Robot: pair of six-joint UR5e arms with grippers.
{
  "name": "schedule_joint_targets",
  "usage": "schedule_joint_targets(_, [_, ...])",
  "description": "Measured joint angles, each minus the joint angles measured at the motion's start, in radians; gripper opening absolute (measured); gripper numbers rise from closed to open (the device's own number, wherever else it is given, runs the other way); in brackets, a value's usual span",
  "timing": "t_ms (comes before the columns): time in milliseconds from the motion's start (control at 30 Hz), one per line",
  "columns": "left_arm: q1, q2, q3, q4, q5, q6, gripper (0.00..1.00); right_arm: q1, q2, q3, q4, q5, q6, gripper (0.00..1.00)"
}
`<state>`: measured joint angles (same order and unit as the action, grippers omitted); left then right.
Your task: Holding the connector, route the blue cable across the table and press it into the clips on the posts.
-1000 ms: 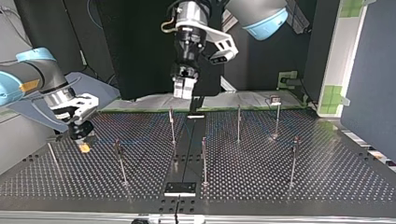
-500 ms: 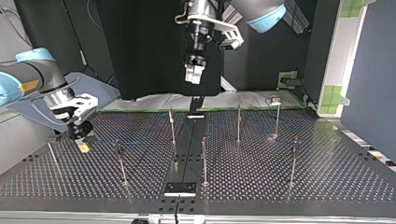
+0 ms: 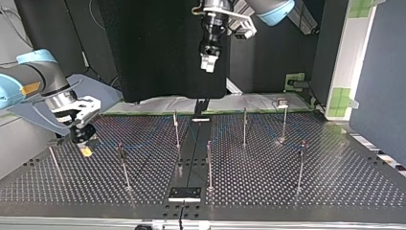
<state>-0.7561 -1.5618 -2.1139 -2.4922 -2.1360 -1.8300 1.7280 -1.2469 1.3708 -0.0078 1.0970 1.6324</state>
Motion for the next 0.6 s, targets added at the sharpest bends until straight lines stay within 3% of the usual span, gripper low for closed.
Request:
schedule_joint_targets(333, [0.004,-0.001,-0.101,0.010,-0.001,0.000,1.00,0.001,0.000,0.000,0.002,0.000,-0.001,0.00])
schedule_joint_targets(600, [0.013,-0.002,-0.146,0.036,-0.002,-0.004,1.00,0.003,0.000,0.000,0.006,0.000,-0.002,0.00])
